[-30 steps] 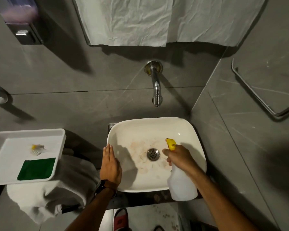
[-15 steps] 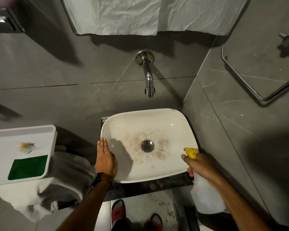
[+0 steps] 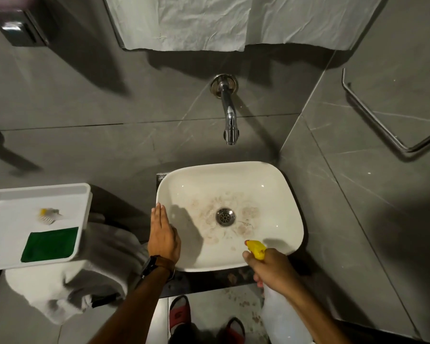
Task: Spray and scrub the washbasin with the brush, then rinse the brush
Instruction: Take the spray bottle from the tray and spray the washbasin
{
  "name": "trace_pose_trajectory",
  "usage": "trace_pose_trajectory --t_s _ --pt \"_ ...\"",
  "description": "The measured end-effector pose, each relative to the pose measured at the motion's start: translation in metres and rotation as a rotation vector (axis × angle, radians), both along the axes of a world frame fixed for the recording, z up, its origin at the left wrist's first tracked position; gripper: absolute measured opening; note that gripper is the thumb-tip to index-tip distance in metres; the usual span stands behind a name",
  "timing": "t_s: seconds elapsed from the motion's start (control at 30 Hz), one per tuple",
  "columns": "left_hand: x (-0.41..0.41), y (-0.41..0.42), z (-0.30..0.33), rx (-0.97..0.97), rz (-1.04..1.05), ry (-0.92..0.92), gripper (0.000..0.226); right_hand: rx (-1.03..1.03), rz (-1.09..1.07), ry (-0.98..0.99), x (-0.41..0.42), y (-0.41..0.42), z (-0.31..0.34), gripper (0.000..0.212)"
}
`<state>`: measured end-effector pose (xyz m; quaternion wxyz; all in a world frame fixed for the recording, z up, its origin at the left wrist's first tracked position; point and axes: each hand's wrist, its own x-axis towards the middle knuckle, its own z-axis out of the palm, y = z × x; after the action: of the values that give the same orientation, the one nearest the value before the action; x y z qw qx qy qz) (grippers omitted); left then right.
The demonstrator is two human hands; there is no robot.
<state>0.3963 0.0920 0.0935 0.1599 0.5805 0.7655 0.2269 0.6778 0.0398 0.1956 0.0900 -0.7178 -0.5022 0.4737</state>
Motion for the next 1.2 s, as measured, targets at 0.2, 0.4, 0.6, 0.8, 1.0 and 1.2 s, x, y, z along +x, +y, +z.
trace_pose_trajectory --t_s 0.2,0.4,0.6,0.8,1.0,1.2 --pt "0.000 0.001 -0.001 -0.007 0.026 -0.013 0.064 0.008 0.090 -0.024 -0.054 0.027 0.010 0.053" --pt "-0.001 0.001 -0.005 -0.001 0.036 -0.027 0.063 0.069 0.042 0.089 -0.093 0.066 0.012 0.049" --pt "0.001 0.000 -0.004 -0.008 0.045 -0.032 0.063 0.073 -0.055 0.052 -0.088 0.102 0.017 0.058" --pt "0.001 0.001 -0.006 -0.003 0.039 -0.028 0.064 0.084 -0.168 0.085 -0.048 0.123 0.014 0.047" --pt "0.001 0.002 -0.007 -0.005 0.052 -0.052 0.065 0.090 -0.287 0.116 0.004 0.123 0.008 0.038" --pt "-0.002 0.002 -0.005 -0.068 0.166 -0.183 0.078 0.053 -0.342 0.143 0.039 0.102 0.005 0.026"
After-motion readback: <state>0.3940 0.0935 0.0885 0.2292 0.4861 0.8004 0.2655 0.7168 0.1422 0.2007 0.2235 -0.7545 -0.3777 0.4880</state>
